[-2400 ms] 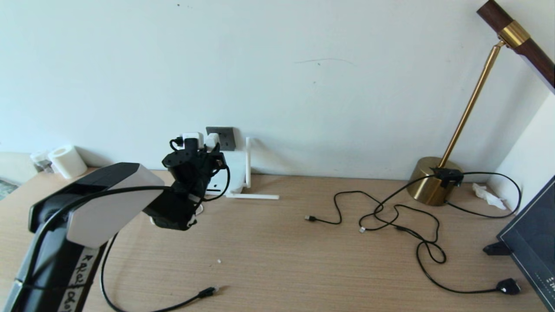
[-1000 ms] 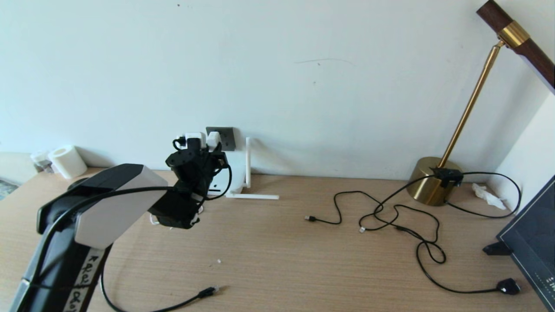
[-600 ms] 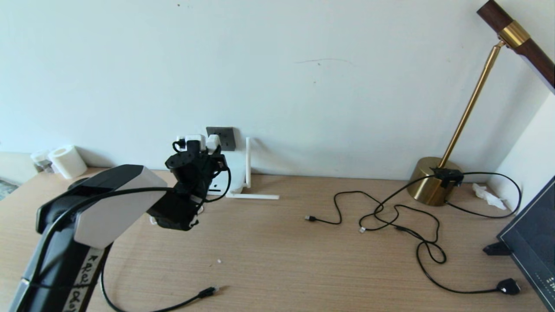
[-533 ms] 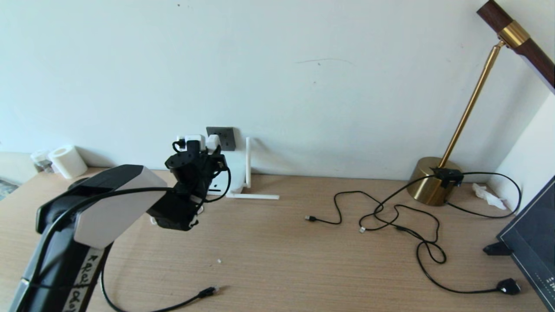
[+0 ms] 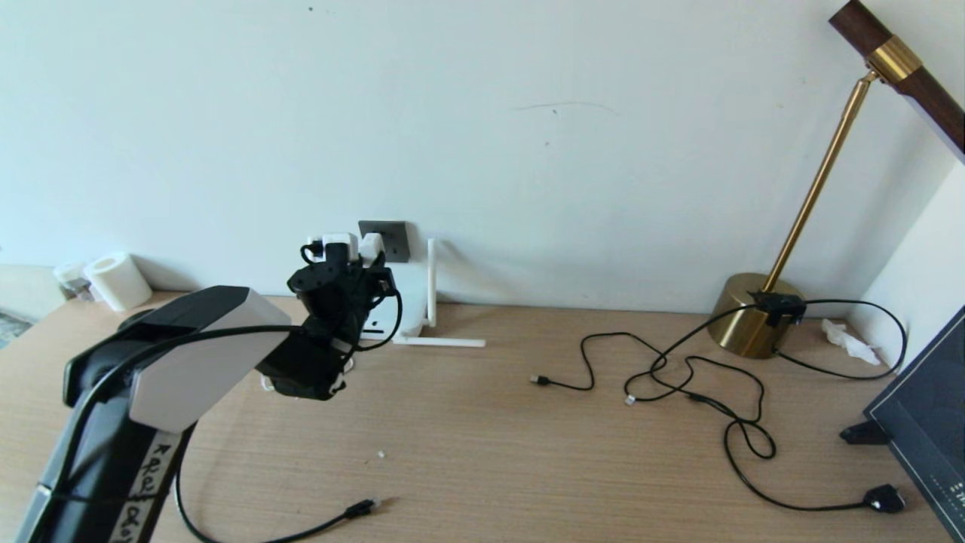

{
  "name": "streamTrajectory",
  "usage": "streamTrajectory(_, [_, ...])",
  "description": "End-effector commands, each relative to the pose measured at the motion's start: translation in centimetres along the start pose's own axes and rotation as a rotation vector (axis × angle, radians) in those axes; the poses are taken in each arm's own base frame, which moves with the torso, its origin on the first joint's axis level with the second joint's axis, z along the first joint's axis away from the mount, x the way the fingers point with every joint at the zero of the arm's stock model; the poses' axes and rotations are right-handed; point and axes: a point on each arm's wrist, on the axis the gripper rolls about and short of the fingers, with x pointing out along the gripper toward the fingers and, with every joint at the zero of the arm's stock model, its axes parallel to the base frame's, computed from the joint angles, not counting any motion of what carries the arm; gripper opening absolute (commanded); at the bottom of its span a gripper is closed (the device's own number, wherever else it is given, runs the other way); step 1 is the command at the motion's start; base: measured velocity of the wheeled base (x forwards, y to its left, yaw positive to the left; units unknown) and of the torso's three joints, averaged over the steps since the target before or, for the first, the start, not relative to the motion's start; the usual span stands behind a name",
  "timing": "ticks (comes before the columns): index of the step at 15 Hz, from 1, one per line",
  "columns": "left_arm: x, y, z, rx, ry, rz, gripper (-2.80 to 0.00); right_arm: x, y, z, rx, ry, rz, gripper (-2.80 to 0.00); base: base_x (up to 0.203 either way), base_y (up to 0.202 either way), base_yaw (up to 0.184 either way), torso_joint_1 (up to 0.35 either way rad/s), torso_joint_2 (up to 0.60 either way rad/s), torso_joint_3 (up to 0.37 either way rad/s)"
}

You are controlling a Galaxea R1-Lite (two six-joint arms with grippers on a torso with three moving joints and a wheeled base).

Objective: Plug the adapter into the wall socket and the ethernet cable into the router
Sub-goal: Plug plug into socket

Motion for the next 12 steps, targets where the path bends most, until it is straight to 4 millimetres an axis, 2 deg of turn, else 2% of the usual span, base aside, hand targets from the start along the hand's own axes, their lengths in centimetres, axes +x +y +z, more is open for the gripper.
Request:
streamTrajectory(1, [0.02, 0.05, -0.03, 0.0, -0.005, -0.002, -2.8, 0.01, 0.0, 0.01, 0.0, 0.001, 0.0, -2.8, 0.0, 0.0, 0.0, 0.0, 0.0, 0.0])
streamTrajectory(12, [0.56, -0.07, -0.13, 0.0, -0.007, -0.008, -2.8, 0.01, 0.0, 0.01, 0.0, 0.001, 0.0, -2.8, 0.0, 0.0, 0.0, 0.0, 0.0, 0.0])
